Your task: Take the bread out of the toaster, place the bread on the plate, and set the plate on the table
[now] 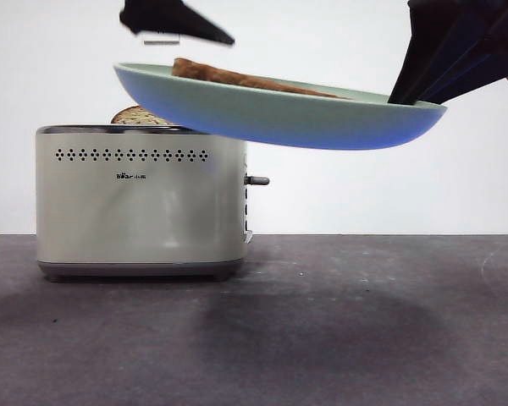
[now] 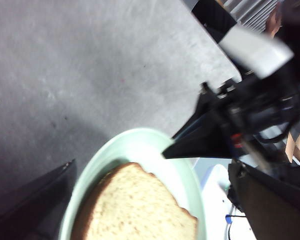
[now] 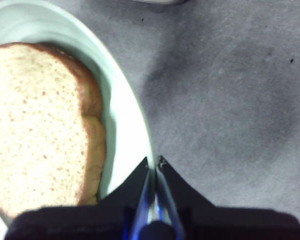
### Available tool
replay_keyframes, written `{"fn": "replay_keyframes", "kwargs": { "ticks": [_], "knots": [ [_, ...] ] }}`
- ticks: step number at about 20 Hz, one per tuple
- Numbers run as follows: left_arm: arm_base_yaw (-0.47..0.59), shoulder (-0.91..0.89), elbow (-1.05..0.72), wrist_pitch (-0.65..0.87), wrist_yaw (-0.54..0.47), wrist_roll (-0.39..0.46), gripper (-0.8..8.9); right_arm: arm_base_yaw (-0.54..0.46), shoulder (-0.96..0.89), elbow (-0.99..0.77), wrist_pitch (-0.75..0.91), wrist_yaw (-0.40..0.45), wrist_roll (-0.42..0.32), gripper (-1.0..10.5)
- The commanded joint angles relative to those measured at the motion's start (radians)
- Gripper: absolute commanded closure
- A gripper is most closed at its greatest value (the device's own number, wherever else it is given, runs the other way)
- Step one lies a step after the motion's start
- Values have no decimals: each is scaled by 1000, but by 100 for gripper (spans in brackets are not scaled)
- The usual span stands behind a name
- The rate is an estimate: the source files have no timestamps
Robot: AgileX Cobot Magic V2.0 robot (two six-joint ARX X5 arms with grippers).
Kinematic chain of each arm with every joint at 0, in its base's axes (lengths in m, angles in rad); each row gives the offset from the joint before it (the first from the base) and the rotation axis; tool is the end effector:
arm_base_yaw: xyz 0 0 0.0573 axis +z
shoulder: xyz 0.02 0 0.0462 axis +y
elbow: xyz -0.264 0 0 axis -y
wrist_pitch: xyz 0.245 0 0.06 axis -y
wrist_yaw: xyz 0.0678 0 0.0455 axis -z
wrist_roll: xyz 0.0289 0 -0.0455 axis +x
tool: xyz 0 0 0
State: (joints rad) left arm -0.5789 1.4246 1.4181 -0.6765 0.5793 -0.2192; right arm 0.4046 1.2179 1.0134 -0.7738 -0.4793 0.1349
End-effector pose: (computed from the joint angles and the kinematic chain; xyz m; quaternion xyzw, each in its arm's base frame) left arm 0.2410 -0.1764 0.3650 -0.0863 0.3893 -0.4759 0.7839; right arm 0.2090 0.1040 0.2827 0.0713 0.4939 0.3450 0.7949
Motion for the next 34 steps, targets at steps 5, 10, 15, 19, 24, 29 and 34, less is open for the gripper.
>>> {"fn": "replay_keyframes", "kwargs": {
  "ticks": [5,10,15,19,24,29,34],
  "knots": [
    [6,-76,109,-186,-3,145,358,-130,-2,0,47,-9,8,963],
    [5,-197,109,-247,-5,186,822,-255,47,0,86,-7,7,964],
    [3,-304,109,-290,-169,221,822,-280,206,0,117,43,-3,963],
    [3,-364,109,-351,-333,252,822,-280,341,0,214,47,7,964],
    [3,-388,109,-388,-368,270,822,-287,486,0,285,92,2,963],
    [3,-388,109,-395,-368,270,822,-293,567,0,329,118,2,963],
    [3,-387,109,-394,-368,270,822,-293,556,0,331,111,-30,621]
  ]
}}
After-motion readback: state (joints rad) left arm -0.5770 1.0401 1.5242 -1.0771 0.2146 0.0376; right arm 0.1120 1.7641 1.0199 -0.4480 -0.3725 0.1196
